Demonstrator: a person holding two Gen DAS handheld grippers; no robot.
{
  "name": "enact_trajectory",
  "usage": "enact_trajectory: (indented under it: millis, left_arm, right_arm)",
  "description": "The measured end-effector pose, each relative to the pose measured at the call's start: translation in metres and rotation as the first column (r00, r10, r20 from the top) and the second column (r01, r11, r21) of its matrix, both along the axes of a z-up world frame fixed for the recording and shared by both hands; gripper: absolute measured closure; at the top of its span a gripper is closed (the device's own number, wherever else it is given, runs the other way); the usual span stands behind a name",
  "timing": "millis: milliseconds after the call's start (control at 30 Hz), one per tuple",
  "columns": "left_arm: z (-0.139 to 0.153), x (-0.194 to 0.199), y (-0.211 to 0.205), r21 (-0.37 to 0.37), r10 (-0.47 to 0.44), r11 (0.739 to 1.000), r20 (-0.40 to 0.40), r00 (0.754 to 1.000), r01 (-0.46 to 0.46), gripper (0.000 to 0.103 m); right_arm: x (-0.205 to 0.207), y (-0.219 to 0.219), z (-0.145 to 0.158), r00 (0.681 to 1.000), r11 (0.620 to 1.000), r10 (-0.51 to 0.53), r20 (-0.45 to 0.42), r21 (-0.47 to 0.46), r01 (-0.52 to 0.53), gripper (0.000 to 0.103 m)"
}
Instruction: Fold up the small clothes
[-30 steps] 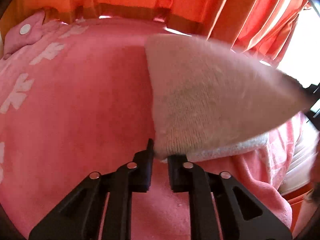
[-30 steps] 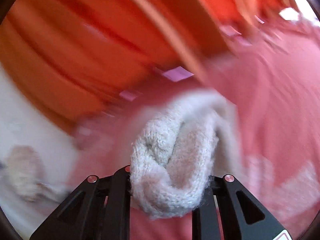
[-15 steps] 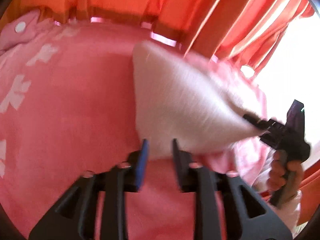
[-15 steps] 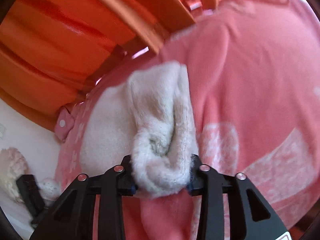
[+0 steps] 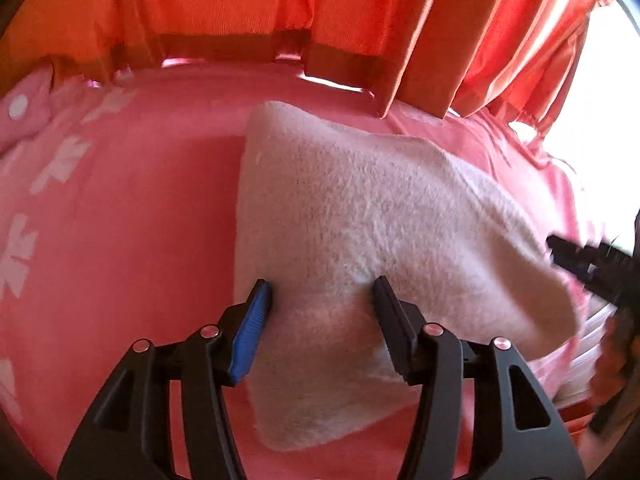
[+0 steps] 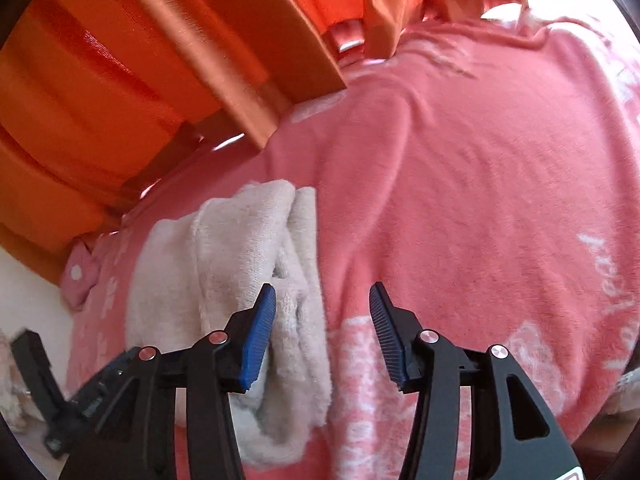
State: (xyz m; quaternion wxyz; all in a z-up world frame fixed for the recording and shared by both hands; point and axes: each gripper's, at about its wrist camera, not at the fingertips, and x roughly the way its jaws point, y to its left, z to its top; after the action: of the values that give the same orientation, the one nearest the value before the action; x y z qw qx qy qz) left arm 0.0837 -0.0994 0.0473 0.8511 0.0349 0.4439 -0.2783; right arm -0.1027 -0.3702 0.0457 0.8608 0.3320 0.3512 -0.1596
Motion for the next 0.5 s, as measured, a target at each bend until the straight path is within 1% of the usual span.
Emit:
enact_trajectory:
  millis: [33,67,133,167,200,233,267,300,333,400,433,467,500]
  left_arm:
    - [-0.002,-0.001,0.001,0.004,0.007,1.0,0.001,1.0,-0.007,0.043]
    - [-0.003,-0.001,0.002,0.001,0.013,1.0,-0.003,1.0,-0.013,0.042]
    - [-0.007,0.002,0.006,-0.016,0.032,0.999,-0.023,0.999,-0.033,0.037]
    - [-0.008,0.005,0.008,-0.028,0.042,0.999,-0.04,0.998,-0.043,0.036]
    - [-0.009,0.006,0.01,-0.042,0.049,0.998,-0.056,0.997,-0.051,0.035]
    - [-0.01,0.008,0.012,-0.055,0.054,0.997,-0.071,0.996,-0.058,0.035]
    - [-0.011,0.008,0.014,-0.063,0.057,0.996,-0.079,0.995,-0.062,0.035]
    - [-0.01,0.007,0.014,-0.061,0.058,0.996,-0.077,0.995,-0.063,0.035]
    - [-0.01,0.006,0.014,-0.059,0.058,0.996,-0.073,0.996,-0.063,0.035]
    - [-0.011,0.004,0.012,-0.057,0.055,0.997,-0.067,0.996,-0.059,0.034]
    - [-0.012,0.003,0.011,-0.057,0.059,0.996,-0.063,0.996,-0.062,0.034]
    - [-0.013,0.003,0.011,-0.053,0.063,0.996,-0.058,0.996,-0.066,0.033]
    - [-0.015,0.004,0.01,-0.051,0.064,0.996,-0.059,0.996,-0.067,0.032]
  right_arm:
    - [0.007,0.003,0.003,1.0,1.0,0.016,0.008,0.0,-0.016,0.054]
    - [0.019,0.006,0.006,0.999,0.999,0.041,0.014,-0.014,-0.041,0.051]
    - [0.043,0.011,0.003,0.994,0.994,0.105,0.017,-0.006,-0.105,0.041]
    - [0.061,0.012,-0.007,0.989,0.989,0.145,-0.007,0.021,-0.145,0.045]
    - [0.073,0.013,-0.014,0.987,0.988,0.154,-0.047,0.031,-0.153,0.053]
    - [0.083,0.015,-0.016,0.985,0.988,0.153,-0.084,0.009,-0.152,0.087]
    - [0.086,0.018,-0.007,0.986,0.988,0.152,-0.065,-0.015,-0.153,0.089]
    - [0.082,0.021,0.006,0.988,0.988,0.155,-0.004,-0.025,-0.155,0.09]
    - [0.071,0.024,0.028,0.981,0.985,0.167,0.103,-0.048,-0.163,0.091]
    - [0.058,0.027,0.043,0.965,0.983,0.176,0.193,-0.077,-0.164,0.092]
    - [0.056,0.024,0.04,0.964,0.984,0.172,0.203,-0.088,-0.157,0.092]
    - [0.063,0.021,0.025,0.977,0.985,0.156,0.146,-0.093,-0.143,0.092]
    - [0.078,0.015,-0.003,0.991,0.986,0.135,0.02,-0.098,-0.133,0.092]
